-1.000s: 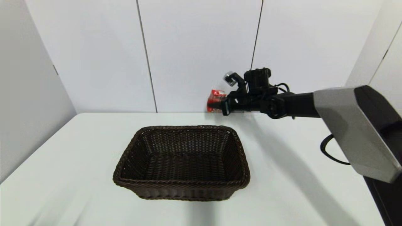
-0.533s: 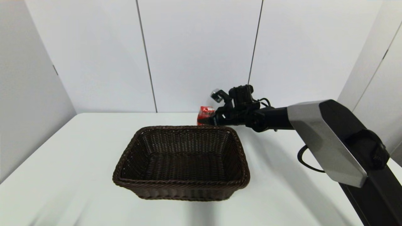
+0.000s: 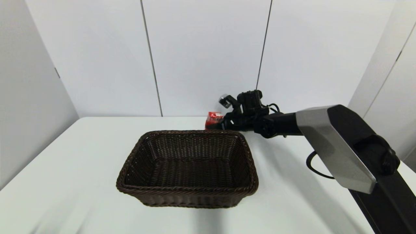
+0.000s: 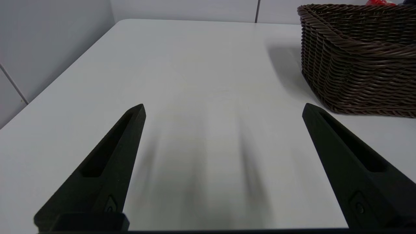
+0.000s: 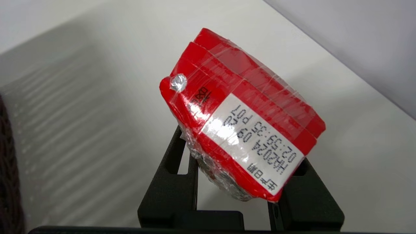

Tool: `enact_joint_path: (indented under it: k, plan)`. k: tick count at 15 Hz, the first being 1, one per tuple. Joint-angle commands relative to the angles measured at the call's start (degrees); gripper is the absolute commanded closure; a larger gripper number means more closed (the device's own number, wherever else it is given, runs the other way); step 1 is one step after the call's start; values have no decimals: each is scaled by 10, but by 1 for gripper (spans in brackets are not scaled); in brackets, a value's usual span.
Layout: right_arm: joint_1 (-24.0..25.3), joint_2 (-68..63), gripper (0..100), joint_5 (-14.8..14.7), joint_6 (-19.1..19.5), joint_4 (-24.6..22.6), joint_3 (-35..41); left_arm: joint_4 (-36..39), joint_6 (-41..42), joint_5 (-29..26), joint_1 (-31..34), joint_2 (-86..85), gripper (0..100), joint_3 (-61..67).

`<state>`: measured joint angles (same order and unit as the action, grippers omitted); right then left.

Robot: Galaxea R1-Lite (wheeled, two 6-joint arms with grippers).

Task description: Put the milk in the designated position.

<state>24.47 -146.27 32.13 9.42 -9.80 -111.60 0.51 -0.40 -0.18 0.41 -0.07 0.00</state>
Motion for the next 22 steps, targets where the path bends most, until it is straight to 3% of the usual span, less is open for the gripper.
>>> enact_joint_path:
  k: [1,12,13,22]
  plan:
    - [-4,3,100,0,0,-2,-1,0,0,0,0,1,0,0]
    - [-6,6,100,1,0,-6,-1,0,0,0,0,1,0,0]
    - [-7,6,0,1,0,-8,-1,0,0,0,0,1,0,0]
    - [-3,21,0,0,-1,0,0,0,0,0,0,1,0,0]
